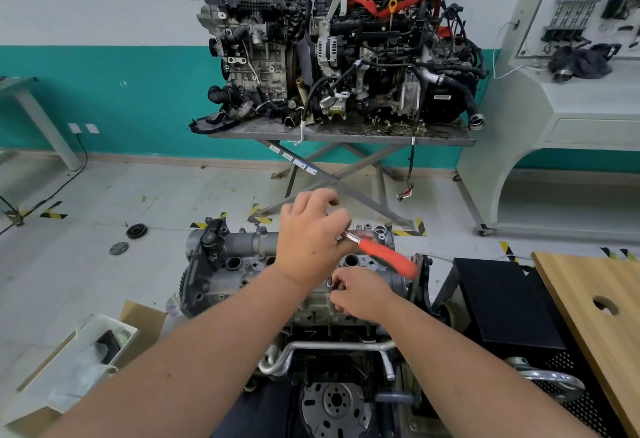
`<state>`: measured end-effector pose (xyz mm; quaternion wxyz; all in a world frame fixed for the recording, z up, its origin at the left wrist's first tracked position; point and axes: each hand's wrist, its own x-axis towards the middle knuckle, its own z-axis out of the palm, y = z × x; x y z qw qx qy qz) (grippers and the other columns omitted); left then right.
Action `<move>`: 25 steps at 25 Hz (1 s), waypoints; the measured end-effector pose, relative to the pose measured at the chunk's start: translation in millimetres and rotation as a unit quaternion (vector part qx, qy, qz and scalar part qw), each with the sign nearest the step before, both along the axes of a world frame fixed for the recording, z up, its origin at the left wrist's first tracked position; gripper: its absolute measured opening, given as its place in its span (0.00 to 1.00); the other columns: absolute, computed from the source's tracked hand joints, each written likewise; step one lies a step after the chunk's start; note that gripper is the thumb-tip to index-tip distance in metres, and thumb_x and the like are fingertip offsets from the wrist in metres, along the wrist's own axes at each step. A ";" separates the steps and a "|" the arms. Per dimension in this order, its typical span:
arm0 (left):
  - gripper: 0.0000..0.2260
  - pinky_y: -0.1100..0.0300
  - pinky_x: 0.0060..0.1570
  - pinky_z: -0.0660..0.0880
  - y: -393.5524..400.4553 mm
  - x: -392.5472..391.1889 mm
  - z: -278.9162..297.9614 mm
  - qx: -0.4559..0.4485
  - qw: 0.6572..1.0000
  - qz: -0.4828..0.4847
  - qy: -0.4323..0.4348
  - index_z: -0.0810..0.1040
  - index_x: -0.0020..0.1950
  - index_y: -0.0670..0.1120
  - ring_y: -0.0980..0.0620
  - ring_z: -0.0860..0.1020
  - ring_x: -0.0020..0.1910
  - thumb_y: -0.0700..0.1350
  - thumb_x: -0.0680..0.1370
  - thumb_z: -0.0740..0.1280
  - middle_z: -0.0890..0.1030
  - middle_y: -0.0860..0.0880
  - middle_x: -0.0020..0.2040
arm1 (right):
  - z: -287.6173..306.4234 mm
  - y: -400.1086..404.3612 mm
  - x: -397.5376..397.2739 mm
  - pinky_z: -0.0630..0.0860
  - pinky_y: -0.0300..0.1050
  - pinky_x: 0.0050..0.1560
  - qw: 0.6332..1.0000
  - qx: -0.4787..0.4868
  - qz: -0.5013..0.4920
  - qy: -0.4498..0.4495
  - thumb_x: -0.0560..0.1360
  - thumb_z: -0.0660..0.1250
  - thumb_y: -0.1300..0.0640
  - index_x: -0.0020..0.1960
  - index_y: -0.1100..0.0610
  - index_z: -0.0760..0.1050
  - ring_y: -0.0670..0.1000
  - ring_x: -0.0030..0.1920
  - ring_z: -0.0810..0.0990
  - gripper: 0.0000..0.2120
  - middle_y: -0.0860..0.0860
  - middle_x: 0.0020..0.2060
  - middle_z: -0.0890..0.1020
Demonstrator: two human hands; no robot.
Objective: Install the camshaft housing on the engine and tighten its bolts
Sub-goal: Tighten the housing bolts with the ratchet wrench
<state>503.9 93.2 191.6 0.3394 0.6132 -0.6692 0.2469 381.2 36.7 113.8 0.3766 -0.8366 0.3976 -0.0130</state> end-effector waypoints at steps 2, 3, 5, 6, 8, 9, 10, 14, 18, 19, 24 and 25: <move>0.23 0.52 0.51 0.72 4.1 -10.2 -9.3 0.055 0.980 -0.029 0.187 0.80 0.52 0.47 0.47 0.74 0.55 0.65 0.75 0.61 0.77 0.49 0.57 | 0.1 0.8 -0.3 0.83 0.53 0.47 1.000 0.012 -0.012 -0.011 0.74 0.65 0.59 0.44 0.52 0.77 0.49 0.39 0.84 0.04 0.51 0.39 0.84; 0.22 0.55 0.53 0.74 6.7 -17.2 -9.5 0.084 0.932 -0.075 0.345 0.78 0.58 0.51 0.49 0.75 0.56 0.66 0.75 0.60 0.77 0.53 0.58 | 0.9 0.4 -0.2 0.82 0.54 0.48 1.000 0.009 -0.015 -0.014 0.75 0.63 0.58 0.42 0.50 0.76 0.51 0.42 0.84 0.06 0.50 0.40 0.84; 0.18 0.59 0.44 0.79 9.4 -33.2 -8.0 0.101 0.802 -0.136 0.573 0.74 0.61 0.61 0.50 0.80 0.50 0.66 0.75 0.58 0.80 0.56 0.52 | 2.3 -0.4 -0.4 0.79 0.48 0.43 1.000 -0.021 -0.001 0.001 0.73 0.61 0.56 0.35 0.47 0.72 0.49 0.40 0.84 0.09 0.45 0.35 0.83; 0.15 0.59 0.39 0.79 8.5 -37.1 -8.8 0.071 0.791 -0.131 0.593 0.73 0.61 0.62 0.50 0.81 0.45 0.64 0.77 0.57 0.82 0.54 0.48 | 3.3 0.3 -0.5 0.78 0.45 0.41 0.999 -0.039 0.007 0.013 0.70 0.62 0.55 0.34 0.48 0.72 0.47 0.37 0.83 0.07 0.45 0.32 0.83; 0.15 0.61 0.37 0.77 7.1 -37.2 -9.6 0.039 0.785 -0.137 0.603 0.74 0.60 0.60 0.51 0.80 0.37 0.62 0.78 0.55 0.83 0.49 0.41 | 3.2 1.0 -1.2 0.80 0.45 0.42 0.999 -0.044 0.012 0.019 0.69 0.62 0.54 0.35 0.47 0.72 0.46 0.34 0.82 0.05 0.46 0.32 0.83; 0.16 0.62 0.39 0.77 7.1 -35.5 -9.8 0.050 0.775 -0.145 0.613 0.74 0.59 0.59 0.52 0.80 0.37 0.63 0.78 0.54 0.82 0.49 0.40 | 2.5 1.0 -1.5 0.80 0.46 0.43 0.999 -0.040 0.012 0.015 0.69 0.63 0.53 0.35 0.47 0.72 0.46 0.34 0.83 0.05 0.46 0.33 0.84; 0.18 0.61 0.40 0.77 7.1 -34.5 -8.5 0.073 0.759 -0.153 0.628 0.75 0.58 0.60 0.52 0.79 0.37 0.65 0.78 0.53 0.82 0.49 0.40 | 1.6 0.8 -1.3 0.81 0.47 0.43 0.999 -0.034 0.011 0.012 0.69 0.63 0.53 0.36 0.46 0.72 0.46 0.34 0.83 0.04 0.46 0.33 0.84; 0.33 0.59 0.40 0.71 4.5 -21.6 -4.4 0.112 0.583 -0.202 0.779 0.81 0.53 0.49 0.52 0.74 0.34 0.69 0.80 0.45 0.80 0.45 0.37 | 1.4 -0.5 0.1 0.82 0.50 0.45 1.000 -0.016 0.004 0.009 0.68 0.63 0.53 0.39 0.45 0.74 0.46 0.36 0.83 0.04 0.45 0.34 0.84; 0.33 0.59 0.38 0.66 2.3 -10.1 -2.4 0.120 0.481 -0.235 0.836 0.83 0.47 0.46 0.52 0.70 0.35 0.67 0.82 0.46 0.77 0.47 0.37 | -0.3 -0.3 0.5 0.82 0.49 0.47 1.000 -0.010 -0.004 0.009 0.67 0.62 0.52 0.38 0.42 0.71 0.44 0.35 0.82 0.04 0.43 0.33 0.84; 0.31 0.59 0.38 0.66 2.4 -9.1 -2.6 0.122 0.486 -0.236 0.832 0.83 0.46 0.46 0.52 0.70 0.35 0.65 0.83 0.47 0.77 0.47 0.37 | -0.4 -0.3 1.0 0.82 0.50 0.47 1.000 -0.008 -0.005 0.009 0.67 0.61 0.52 0.38 0.42 0.71 0.43 0.35 0.82 0.04 0.43 0.33 0.84; 0.20 0.59 0.43 0.70 4.6 -11.8 3.1 0.138 0.477 -0.223 0.839 0.80 0.49 0.45 0.52 0.74 0.36 0.56 0.84 0.54 0.78 0.47 0.38 | -2.1 -1.3 1.5 0.82 0.50 0.48 1.000 -0.009 -0.007 0.014 0.66 0.61 0.52 0.37 0.44 0.72 0.44 0.35 0.83 0.03 0.42 0.33 0.84; 0.18 0.58 0.44 0.70 5.7 -11.6 4.3 0.142 0.481 -0.221 0.837 0.80 0.49 0.45 0.51 0.75 0.37 0.54 0.84 0.56 0.78 0.46 0.38 | -2.1 -1.5 1.7 0.82 0.51 0.47 1.000 -0.011 -0.005 0.016 0.66 0.61 0.51 0.37 0.45 0.72 0.44 0.34 0.82 0.03 0.42 0.33 0.84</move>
